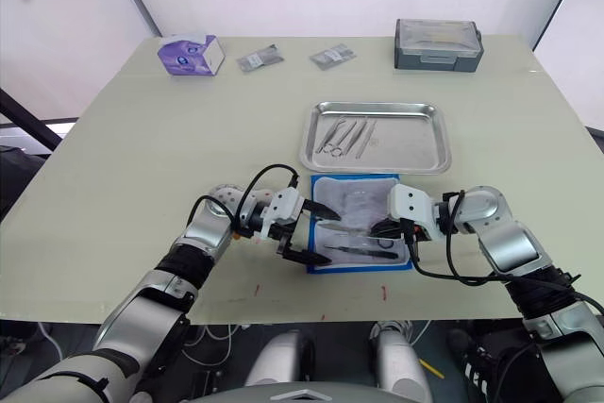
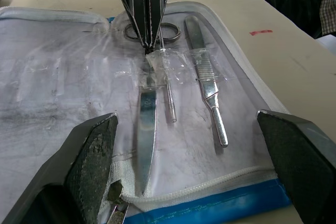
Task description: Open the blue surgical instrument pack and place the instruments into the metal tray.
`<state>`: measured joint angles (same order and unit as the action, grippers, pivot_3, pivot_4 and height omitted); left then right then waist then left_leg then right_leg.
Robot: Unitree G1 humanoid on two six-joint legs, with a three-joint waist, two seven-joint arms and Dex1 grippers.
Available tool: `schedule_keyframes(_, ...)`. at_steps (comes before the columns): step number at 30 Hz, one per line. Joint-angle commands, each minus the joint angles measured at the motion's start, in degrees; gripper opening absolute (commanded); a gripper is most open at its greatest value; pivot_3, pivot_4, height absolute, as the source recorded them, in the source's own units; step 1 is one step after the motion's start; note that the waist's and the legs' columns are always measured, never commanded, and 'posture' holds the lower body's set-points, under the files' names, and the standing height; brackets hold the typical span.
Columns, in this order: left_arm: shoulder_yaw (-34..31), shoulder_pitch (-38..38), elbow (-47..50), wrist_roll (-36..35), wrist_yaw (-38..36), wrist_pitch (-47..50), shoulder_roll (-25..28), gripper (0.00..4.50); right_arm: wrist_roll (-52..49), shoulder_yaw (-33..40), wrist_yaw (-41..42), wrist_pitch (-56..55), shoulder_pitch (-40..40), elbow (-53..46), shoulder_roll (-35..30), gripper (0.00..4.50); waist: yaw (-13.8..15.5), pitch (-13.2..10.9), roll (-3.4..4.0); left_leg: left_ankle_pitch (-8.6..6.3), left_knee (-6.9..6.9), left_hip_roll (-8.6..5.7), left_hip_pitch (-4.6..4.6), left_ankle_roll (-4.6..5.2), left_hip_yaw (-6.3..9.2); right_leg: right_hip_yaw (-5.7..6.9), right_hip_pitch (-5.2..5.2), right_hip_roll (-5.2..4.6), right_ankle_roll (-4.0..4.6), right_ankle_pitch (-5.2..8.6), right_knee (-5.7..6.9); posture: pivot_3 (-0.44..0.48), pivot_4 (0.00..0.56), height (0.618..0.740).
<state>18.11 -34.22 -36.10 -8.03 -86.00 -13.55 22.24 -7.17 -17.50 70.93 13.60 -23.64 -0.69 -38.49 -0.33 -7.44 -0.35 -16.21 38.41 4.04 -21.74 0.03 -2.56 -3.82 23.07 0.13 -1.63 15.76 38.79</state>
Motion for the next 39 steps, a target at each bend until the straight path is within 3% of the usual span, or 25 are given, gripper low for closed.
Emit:
schedule_keyframes(1, 4.1, 4.0, -4.2, 5.3, 0.5, 2.6, 0.6, 4.50, -0.9, 0.8, 0.4, 0.3, 0.3, -2.5, -0.7, 0.06, 0.0, 0.0, 0.00, 0.00, 0.00, 0.00, 0.00, 0.00, 0.00, 0.00, 0.00, 0.00, 0.00, 0.00, 0.00, 0.000, 0.150, 0.731)
schedule_keyframes(9, 4.2, 4.0, -4.3, 5.4, 0.5, 2.5, 0.5, 4.50, -1.3, 1.3, -0.6, 1.1, -0.1, -2.8, -0.3, 0.06, 0.0, 0.0, 0.00, 0.00, 0.00, 0.00, 0.00, 0.00, 0.00, 0.00, 0.00, 0.00, 0.00, 0.00, 0.00, 0.000, 0.150, 0.731)
schedule_keyframes(14, 4.2, 3.9, -4.4, 5.4, 0.4, 2.4, 0.6, 4.50, 0.0, 1.4, -2.7, 0.7, 0.4, -3.5, -0.2, 1.62, 0.0, 0.0, 0.00, 0.00, 0.00, 0.00, 0.00, 0.00, 0.00, 0.00, 0.00, 0.00, 0.00, 0.00, 0.00, 0.000, 0.150, 0.731)
schedule_keyframes(39, 4.1, 3.4, -5.0, 5.3, 0.4, 2.6, 0.2, 4.50, 2.5, -1.9, -5.0, 4.5, 2.0, -5.6, -0.5, 1.62, 0.0, 0.0, -0.02, 0.00, 0.00, 0.00, 0.00, 0.00, 0.00, 0.00, 0.00, 0.00, 0.00, 0.01, -0.01, 0.000, 0.150, 0.731)
